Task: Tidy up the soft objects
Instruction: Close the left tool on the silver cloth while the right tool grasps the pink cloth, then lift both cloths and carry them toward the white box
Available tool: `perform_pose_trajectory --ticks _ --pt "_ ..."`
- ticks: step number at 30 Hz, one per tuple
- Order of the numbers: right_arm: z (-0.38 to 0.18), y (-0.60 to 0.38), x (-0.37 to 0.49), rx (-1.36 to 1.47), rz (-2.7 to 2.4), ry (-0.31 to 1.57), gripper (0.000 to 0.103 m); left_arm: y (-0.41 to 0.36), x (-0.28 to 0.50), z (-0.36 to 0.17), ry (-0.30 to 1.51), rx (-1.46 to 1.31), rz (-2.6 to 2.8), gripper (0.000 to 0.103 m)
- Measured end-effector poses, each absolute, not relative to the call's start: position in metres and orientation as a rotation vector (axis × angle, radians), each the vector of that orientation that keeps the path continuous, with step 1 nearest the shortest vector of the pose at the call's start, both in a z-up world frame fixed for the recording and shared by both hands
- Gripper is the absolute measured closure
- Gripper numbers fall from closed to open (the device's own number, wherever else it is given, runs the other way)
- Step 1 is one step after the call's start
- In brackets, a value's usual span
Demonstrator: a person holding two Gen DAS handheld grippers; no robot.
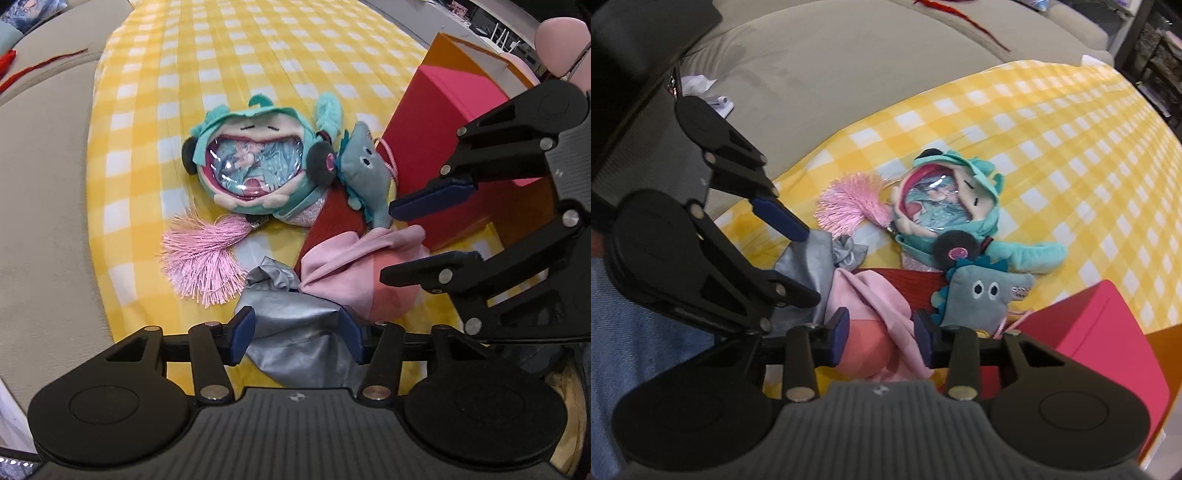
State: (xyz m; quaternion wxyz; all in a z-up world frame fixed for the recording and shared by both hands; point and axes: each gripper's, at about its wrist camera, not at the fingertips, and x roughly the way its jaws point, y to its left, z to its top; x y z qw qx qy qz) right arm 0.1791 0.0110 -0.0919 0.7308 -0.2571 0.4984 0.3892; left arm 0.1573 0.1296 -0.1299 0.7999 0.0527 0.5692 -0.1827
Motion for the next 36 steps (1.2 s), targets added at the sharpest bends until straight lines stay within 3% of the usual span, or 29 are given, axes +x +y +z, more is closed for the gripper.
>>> perform_pose_trajectory --ticks 8,12,17,22,25,27,28,29,36 --pt "-0.107 0.025 0.199 -0.540 0.860 1.180 0.068 0.129 0.166 -0.148 1.272 0.116 -0.364 0.039" --pt "-0.112 0.031 0.204 -0.512 0.874 1.210 0.076 0.123 0.168 -0.153 1.291 0.147 -0.361 0.040" --pt "-0.118 0.035 0.211 -0.447 0.871 1.257 0.077 0.112 0.162 -0.152 1.273 0.242 -0.338 0.059" --pt "-0.125 0.036 0.218 -0.437 0.795 1.289 0.079 0.111 0.160 -0.152 1.265 0.241 -0.323 0.066" --pt "-0.127 0.035 0.216 -0.443 0.803 1.291 0.081 0.115 0.160 -0.151 1.259 0.226 -0.320 0.084" --pt "-0.129 0.036 0.214 -0.447 0.811 1.289 0.092 0.115 0.160 -0.150 1.255 0.224 -0.310 0.097" --pt "-0.130 0.037 0.213 -0.459 0.813 1.281 0.101 0.116 0.159 -0.149 1.253 0.216 -0.311 0.098" --pt "-0.130 0.039 0.211 -0.483 0.811 1.263 0.103 0.117 0.159 -0.148 1.250 0.208 -0.308 0.100" --pt "-0.105 0.035 0.199 -0.517 0.811 1.151 0.103 0.128 0.152 -0.130 1.199 0.128 -0.275 0.100"
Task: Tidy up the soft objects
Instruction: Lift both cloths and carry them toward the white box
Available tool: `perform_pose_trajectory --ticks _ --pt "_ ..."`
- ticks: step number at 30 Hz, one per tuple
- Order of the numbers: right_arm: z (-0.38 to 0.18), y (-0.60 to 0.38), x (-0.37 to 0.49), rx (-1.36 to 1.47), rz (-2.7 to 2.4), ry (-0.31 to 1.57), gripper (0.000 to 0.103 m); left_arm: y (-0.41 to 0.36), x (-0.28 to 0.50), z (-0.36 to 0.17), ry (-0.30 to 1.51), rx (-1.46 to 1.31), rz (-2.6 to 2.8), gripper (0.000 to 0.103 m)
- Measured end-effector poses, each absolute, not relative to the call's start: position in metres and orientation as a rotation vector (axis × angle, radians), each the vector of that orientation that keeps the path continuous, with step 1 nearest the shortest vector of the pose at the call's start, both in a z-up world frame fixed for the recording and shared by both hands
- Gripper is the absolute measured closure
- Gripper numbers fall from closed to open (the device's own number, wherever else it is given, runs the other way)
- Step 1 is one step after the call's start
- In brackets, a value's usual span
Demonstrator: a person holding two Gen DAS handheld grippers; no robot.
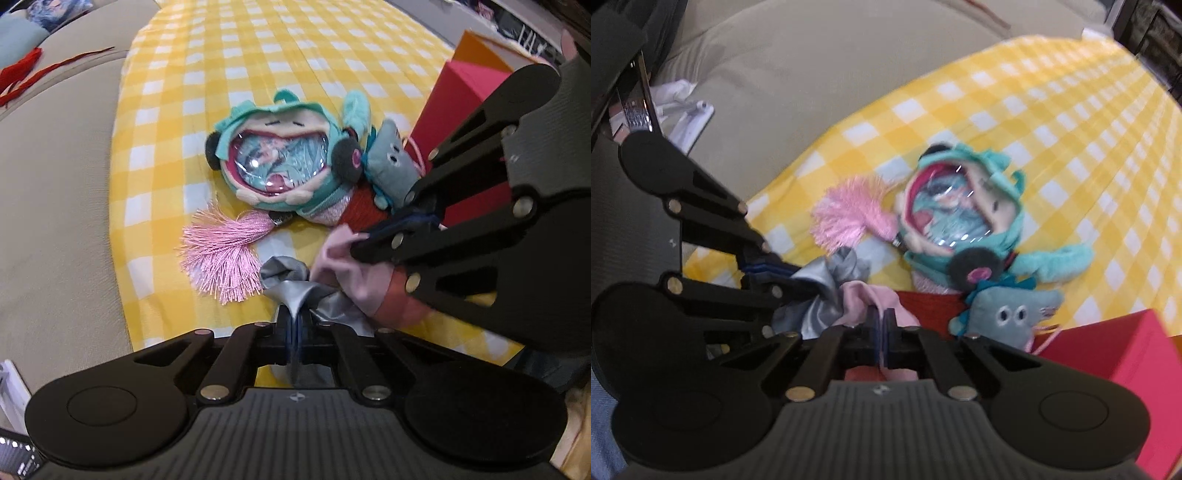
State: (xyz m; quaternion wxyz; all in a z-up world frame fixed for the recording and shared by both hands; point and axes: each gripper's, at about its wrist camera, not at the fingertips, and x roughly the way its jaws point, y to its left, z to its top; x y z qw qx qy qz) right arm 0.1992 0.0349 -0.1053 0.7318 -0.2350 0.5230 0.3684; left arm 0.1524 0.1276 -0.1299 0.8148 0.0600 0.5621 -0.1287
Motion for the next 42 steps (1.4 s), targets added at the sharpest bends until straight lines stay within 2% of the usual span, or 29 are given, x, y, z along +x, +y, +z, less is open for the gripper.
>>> perform_pose_trajectory --ticks 11,16,19,26,37,42 --pt "-0.048 0.021 0.194 -0.477 0.760 1.014 0.103 0.124 0.145 -0.087 1.101 0.109 -0.223 0.100" --pt "-0.030 0.008 0.198 -0.407 0.760 1.026 0.103 0.123 0.145 -0.073 1.069 0.115 -0.213 0.100" --pt "-0.029 0.004 0.201 -0.390 0.733 1.035 0.103 0.121 0.145 -0.070 1.063 0.114 -0.216 0.100" --pt "-0.061 0.001 0.219 -0.240 0.698 1.212 0.103 0.113 0.142 -0.078 1.089 0.105 -0.229 0.100" --pt "-0.057 -0.003 0.219 -0.243 0.666 1.167 0.103 0.109 0.148 -0.097 1.132 0.024 -0.213 0.100" --pt "-0.042 -0.009 0.212 -0.274 0.674 1.112 0.103 0.107 0.145 -0.087 1.109 0.053 -0.205 0.100"
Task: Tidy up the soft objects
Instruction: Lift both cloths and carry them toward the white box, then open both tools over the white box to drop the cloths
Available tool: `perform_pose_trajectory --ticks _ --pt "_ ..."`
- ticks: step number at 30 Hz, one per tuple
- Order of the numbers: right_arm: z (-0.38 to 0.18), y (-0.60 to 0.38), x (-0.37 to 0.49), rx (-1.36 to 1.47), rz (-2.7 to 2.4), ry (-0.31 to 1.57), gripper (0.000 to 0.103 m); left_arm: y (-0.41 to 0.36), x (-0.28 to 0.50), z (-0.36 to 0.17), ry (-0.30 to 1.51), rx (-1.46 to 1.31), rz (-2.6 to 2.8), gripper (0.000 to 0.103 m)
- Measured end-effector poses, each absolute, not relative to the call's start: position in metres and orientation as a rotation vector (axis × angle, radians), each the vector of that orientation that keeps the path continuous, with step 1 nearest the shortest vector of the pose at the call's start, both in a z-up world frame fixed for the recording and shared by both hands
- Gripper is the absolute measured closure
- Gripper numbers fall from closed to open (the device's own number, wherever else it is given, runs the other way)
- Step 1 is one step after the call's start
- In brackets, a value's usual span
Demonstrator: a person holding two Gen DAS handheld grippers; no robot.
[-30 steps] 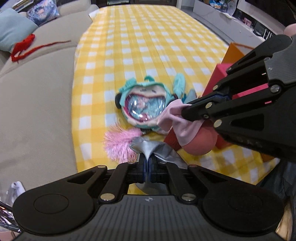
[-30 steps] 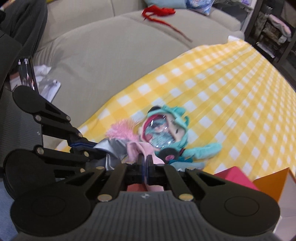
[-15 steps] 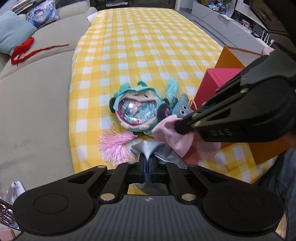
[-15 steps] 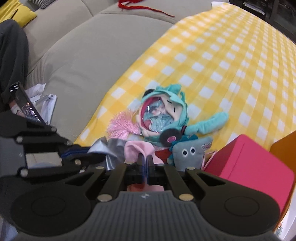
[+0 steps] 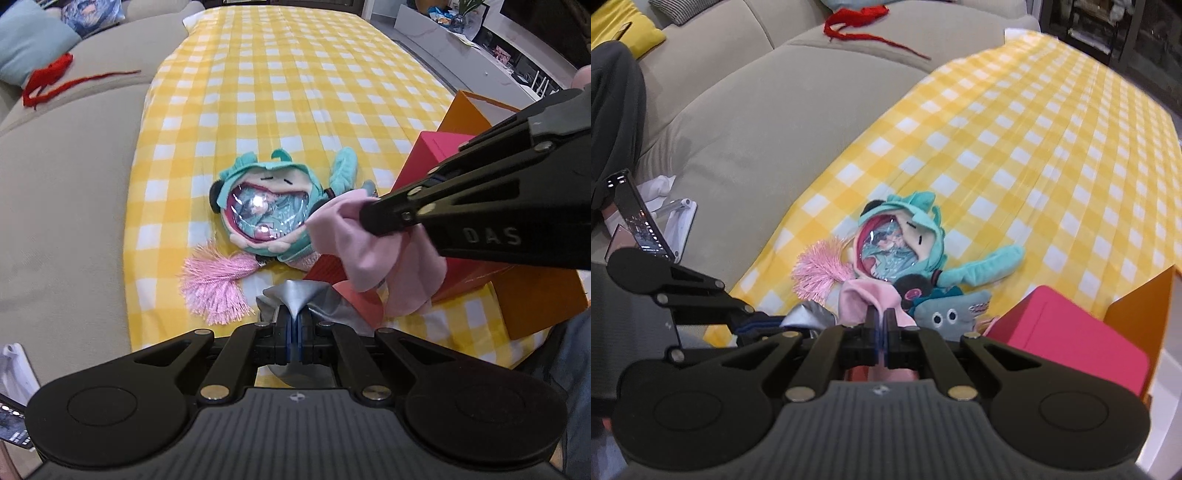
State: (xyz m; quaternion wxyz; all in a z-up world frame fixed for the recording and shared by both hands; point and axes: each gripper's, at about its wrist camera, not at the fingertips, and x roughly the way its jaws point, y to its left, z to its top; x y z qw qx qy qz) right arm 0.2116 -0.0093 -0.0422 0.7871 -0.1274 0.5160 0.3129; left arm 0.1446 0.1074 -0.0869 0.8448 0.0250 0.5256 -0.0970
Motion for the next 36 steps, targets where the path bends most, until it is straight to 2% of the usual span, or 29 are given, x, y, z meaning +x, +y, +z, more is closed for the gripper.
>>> perform_pose_trajectory --ticks 20,26,36 --pt "0.063 -0.095 0.127 -0.086 0.642 0.817 0.103 0.071 0.092 0.014 0.887 0.134 -0.218 0.100" --pt "0.072 -0.140 0.097 -0.014 0.547 0.759 0.103 0.050 0.081 0.027 0.842 0.121 -0.260 0.100" --pt "0.058 -0.223 0.070 0.075 0.328 0.778 0.103 -0.013 0.084 0.027 0.818 0.134 -0.412 0.100"
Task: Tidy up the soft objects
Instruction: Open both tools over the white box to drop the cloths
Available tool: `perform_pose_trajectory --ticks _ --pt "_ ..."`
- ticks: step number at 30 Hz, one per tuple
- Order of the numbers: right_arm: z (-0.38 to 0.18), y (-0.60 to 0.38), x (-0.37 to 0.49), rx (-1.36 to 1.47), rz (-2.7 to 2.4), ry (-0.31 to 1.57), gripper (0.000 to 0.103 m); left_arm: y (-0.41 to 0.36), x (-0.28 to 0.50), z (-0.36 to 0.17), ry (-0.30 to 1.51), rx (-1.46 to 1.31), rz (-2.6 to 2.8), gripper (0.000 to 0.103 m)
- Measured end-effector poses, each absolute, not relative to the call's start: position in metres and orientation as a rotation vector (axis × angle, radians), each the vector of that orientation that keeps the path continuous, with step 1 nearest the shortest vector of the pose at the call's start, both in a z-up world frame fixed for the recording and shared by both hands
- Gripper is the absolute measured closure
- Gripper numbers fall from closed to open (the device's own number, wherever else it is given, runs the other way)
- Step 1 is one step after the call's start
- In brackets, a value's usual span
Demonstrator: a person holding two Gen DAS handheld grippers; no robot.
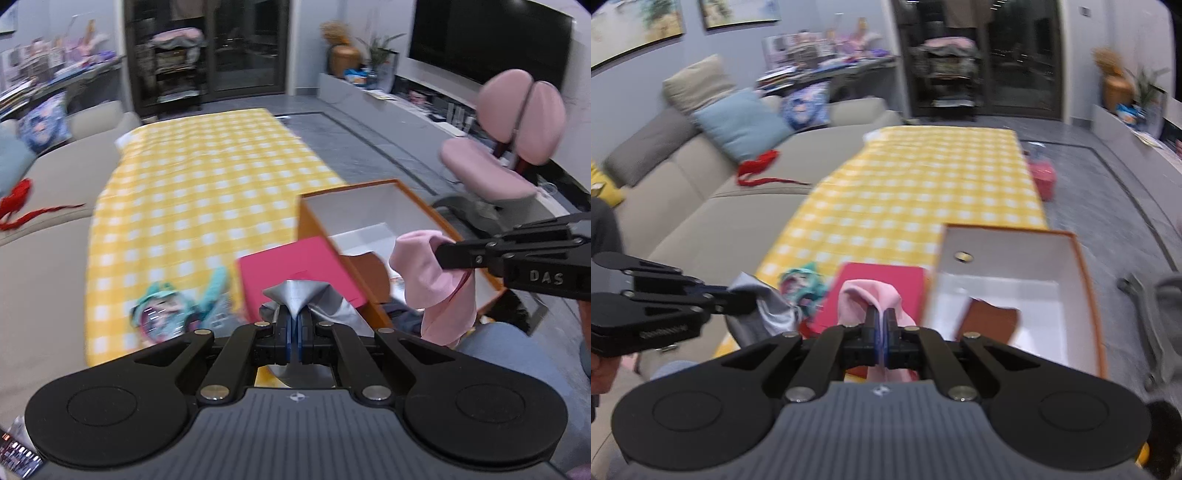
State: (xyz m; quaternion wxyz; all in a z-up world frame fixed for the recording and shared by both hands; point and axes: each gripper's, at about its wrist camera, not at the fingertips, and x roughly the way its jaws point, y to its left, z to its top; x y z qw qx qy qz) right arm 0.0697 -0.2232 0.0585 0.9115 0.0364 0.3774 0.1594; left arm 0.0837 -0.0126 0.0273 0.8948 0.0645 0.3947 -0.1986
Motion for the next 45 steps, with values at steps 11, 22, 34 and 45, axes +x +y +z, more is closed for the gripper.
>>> perform_pose_trajectory --ticks 11,22,34,45 --pt "0.036 -0.301 0.088 0.108 0.154 0.800 0.103 -0.097 0.115 0.018 0.796 0.179 -0.596 0.100" --pt "-0.001 -0.319 0.142 -0.025 0.096 0.867 0.103 -0.164 0.160 -0.026 0.834 0.374 -0.603 0.100" --pt "-0.051 -0.303 0.208 -0.267 0.102 0.923 0.103 -0.179 0.209 -0.075 0.896 0.556 -0.538 0.100" --pt "-0.079 -0.298 0.226 -0.346 0.094 0.966 0.097 -0.186 0.215 -0.092 0.890 0.646 -0.530 0.087"
